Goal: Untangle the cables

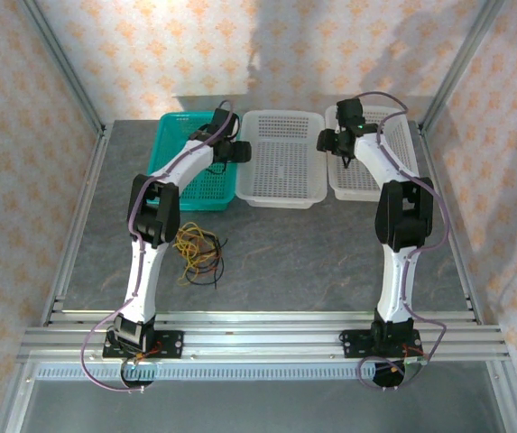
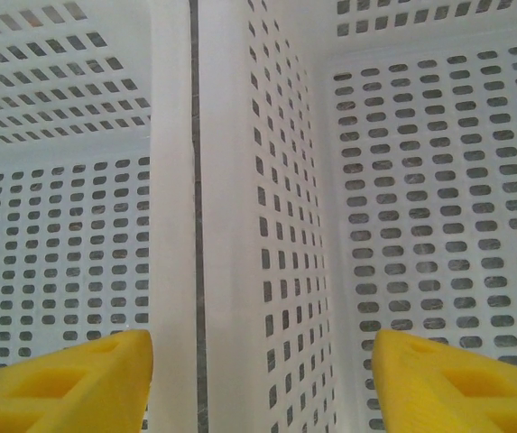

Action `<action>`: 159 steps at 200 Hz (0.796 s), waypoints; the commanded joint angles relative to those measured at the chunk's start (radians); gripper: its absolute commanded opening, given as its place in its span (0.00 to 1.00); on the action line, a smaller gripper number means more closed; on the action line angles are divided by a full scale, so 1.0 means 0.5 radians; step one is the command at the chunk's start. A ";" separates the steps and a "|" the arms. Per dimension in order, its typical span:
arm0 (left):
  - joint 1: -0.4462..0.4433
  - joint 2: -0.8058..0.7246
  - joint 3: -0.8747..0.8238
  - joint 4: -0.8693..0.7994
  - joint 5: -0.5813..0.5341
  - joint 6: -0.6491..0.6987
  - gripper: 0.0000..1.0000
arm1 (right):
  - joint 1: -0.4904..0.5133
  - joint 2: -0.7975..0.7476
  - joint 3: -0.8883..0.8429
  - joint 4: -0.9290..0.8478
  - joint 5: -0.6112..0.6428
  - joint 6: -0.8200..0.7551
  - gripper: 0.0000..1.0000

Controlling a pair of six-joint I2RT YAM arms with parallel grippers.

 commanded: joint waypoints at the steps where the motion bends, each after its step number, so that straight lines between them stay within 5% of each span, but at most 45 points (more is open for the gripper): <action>1: 0.040 0.017 0.054 -0.046 -0.041 -0.076 0.60 | -0.006 0.058 0.067 -0.041 -0.036 0.016 0.65; 159: 0.040 0.125 0.112 0.127 0.162 -0.453 0.47 | -0.006 0.107 0.064 -0.028 -0.155 0.004 0.54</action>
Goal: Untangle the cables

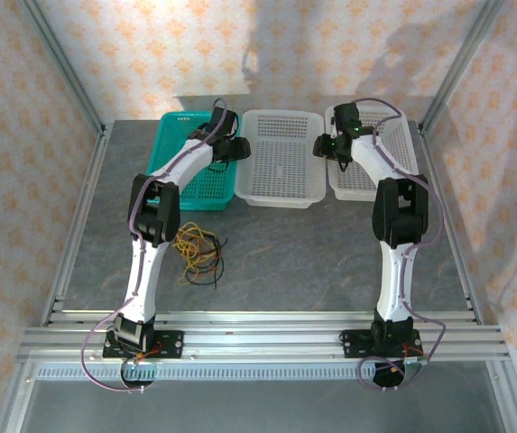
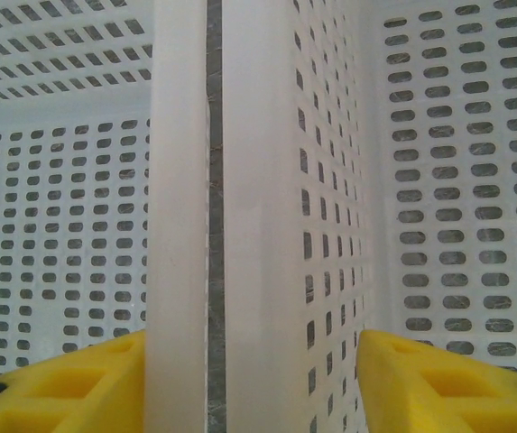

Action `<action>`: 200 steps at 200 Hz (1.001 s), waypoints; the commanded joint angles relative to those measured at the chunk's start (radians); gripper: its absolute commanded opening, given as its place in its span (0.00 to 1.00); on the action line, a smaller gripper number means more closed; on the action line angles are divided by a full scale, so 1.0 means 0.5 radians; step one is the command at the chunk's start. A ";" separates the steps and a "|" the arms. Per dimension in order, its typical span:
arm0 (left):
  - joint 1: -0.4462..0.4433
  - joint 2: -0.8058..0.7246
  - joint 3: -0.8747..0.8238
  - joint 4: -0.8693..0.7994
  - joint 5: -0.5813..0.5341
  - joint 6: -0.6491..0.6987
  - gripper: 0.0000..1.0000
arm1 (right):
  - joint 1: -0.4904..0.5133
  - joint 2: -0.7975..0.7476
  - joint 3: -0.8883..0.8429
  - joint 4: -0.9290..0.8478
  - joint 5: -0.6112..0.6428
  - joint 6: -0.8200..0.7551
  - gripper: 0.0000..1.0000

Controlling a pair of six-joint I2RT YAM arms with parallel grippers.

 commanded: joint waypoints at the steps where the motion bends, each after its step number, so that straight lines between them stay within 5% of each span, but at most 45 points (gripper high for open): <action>1: 0.026 0.091 0.057 0.113 0.055 -0.116 0.47 | -0.005 0.010 0.059 -0.031 -0.004 0.003 0.53; 58: 0.017 0.082 0.039 0.119 0.079 -0.121 0.47 | -0.007 0.014 0.072 -0.031 0.015 0.001 0.42; 120: 0.014 0.021 -0.056 0.193 0.147 -0.149 0.49 | -0.004 0.017 0.105 -0.035 0.028 0.006 0.45; 200: 0.020 -0.238 0.004 0.069 -0.087 -0.069 0.98 | 0.004 -0.223 0.119 -0.030 0.203 0.008 0.75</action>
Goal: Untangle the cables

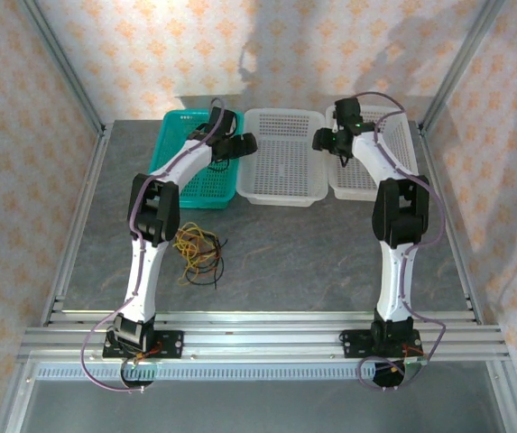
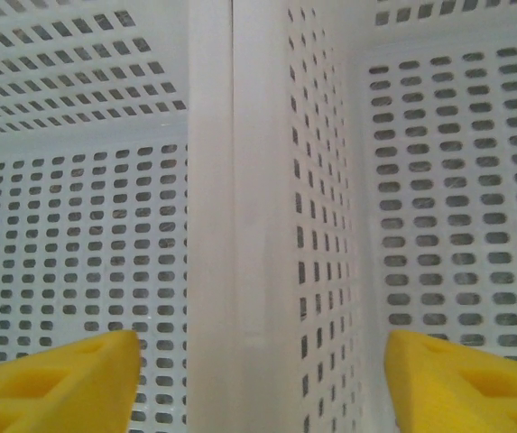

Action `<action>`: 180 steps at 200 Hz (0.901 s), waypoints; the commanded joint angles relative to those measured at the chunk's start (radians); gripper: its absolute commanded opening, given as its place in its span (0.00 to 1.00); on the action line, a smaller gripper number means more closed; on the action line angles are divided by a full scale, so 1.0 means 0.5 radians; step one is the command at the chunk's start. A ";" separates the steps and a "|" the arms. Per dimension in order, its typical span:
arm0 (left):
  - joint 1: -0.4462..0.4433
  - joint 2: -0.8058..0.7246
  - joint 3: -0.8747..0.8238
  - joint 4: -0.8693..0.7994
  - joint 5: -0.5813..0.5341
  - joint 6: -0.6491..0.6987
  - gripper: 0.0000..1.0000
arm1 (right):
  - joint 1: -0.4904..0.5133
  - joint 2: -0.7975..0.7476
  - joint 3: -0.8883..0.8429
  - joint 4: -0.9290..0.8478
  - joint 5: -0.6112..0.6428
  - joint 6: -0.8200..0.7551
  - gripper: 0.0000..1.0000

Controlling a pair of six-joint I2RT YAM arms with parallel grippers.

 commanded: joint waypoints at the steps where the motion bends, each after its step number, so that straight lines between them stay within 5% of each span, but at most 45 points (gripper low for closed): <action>1: 0.008 -0.245 0.022 -0.045 -0.113 0.033 0.99 | 0.003 -0.217 0.012 -0.002 0.123 0.002 0.76; 38: -0.075 -0.654 -0.289 0.009 -0.312 0.169 0.99 | 0.071 -0.529 -0.321 0.193 0.218 -0.026 0.77; 94: -0.244 -1.506 -1.289 0.320 -0.622 0.222 0.99 | 0.259 -1.155 -1.126 0.691 0.253 0.161 0.75; 180: -0.348 -2.602 -2.581 0.470 -0.872 -0.206 0.90 | 1.076 -1.689 -1.885 1.082 0.585 0.337 0.74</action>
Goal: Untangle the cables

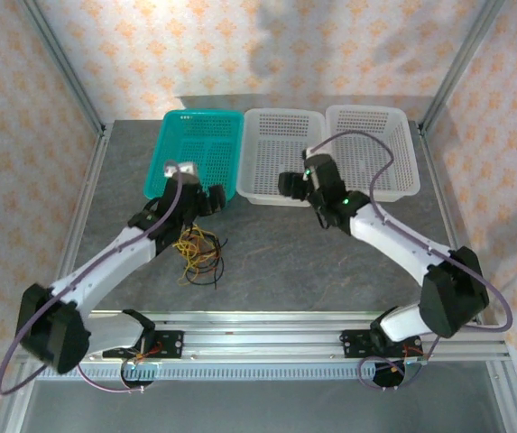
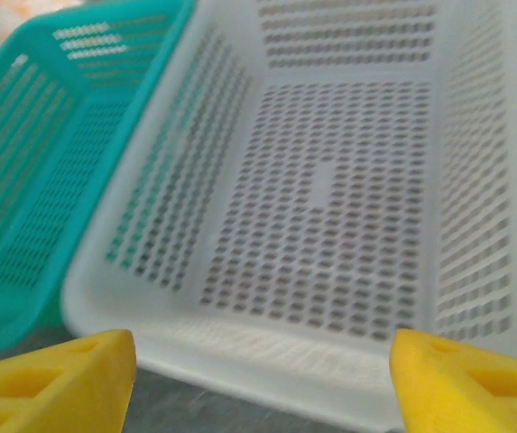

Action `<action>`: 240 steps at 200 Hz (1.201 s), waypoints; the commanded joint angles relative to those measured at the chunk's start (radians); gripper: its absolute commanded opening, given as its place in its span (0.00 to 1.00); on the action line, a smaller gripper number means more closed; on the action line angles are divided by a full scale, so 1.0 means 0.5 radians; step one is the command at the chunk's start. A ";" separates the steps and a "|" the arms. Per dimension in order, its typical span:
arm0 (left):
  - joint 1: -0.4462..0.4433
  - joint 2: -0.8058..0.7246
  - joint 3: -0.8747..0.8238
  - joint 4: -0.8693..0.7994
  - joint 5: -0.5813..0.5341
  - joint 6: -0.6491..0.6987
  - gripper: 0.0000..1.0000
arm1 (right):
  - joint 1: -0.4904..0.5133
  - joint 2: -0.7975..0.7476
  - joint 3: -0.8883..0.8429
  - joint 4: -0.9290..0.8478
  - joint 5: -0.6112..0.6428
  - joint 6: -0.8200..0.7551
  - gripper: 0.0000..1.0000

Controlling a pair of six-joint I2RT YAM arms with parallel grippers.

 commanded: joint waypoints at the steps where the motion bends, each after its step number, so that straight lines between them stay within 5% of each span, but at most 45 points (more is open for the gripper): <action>1: -0.006 -0.240 -0.181 0.058 -0.157 -0.198 0.90 | 0.205 -0.147 -0.128 0.223 0.196 0.088 0.74; 36: 0.002 -0.555 -0.525 0.028 -0.321 -0.472 0.85 | 0.572 -0.284 -0.344 0.501 0.388 0.206 0.75; 62: 0.066 -0.671 -0.752 0.146 -0.197 -0.575 0.84 | 0.727 -0.348 -0.429 0.662 0.499 0.266 0.77; 126: 0.211 -0.620 -1.002 0.324 -0.079 -0.650 0.93 | 0.756 -0.413 -0.445 0.737 0.549 0.270 0.79; 167: 0.233 -0.467 -1.041 0.423 0.002 -0.631 0.82 | 0.757 -0.422 -0.452 0.709 0.570 0.288 0.79; 240: 0.117 -0.345 -1.113 0.501 0.084 -0.778 0.78 | 0.759 -0.457 -0.503 0.647 0.697 0.362 0.78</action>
